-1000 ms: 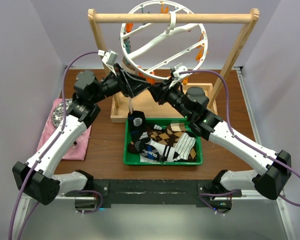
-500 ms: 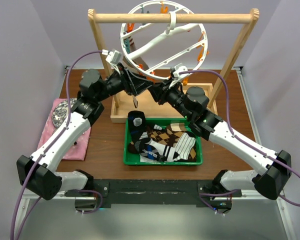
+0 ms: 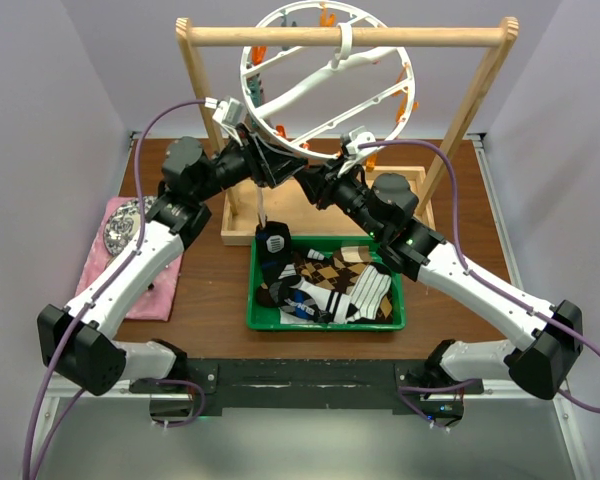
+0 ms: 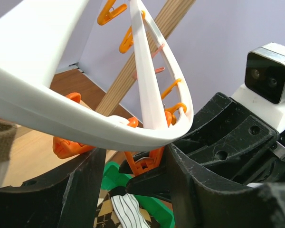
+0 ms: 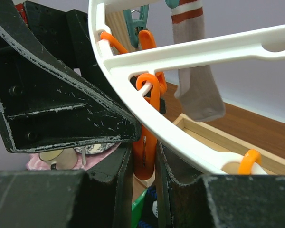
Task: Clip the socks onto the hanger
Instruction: Open the clamp at the hanger.
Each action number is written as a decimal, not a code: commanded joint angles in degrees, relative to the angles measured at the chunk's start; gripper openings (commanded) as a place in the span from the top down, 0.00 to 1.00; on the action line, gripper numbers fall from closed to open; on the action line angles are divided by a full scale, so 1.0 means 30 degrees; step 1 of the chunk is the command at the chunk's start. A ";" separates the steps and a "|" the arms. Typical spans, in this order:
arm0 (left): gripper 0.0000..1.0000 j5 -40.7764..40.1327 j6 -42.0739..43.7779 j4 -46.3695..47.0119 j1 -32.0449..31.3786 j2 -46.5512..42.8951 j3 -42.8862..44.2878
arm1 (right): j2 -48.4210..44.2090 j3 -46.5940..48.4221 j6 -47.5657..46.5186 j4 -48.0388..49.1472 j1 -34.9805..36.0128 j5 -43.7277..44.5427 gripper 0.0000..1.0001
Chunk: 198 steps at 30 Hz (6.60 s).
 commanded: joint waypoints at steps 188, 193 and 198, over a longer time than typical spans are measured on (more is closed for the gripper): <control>1.00 -0.1534 0.1568 0.0170 0.0054 -0.1138 0.0603 | -0.0752 -0.2231 -0.1738 0.4567 0.1293 0.3415 0.46; 1.00 -0.2091 0.2621 -0.0564 0.0025 -0.1110 0.0573 | -0.2831 -0.3168 -0.1973 0.2545 0.1293 0.3416 0.46; 1.00 -0.3292 0.4057 -0.2057 -0.0355 -0.1080 0.0895 | -0.5146 -0.4691 -0.1565 0.1199 0.1293 0.3240 0.47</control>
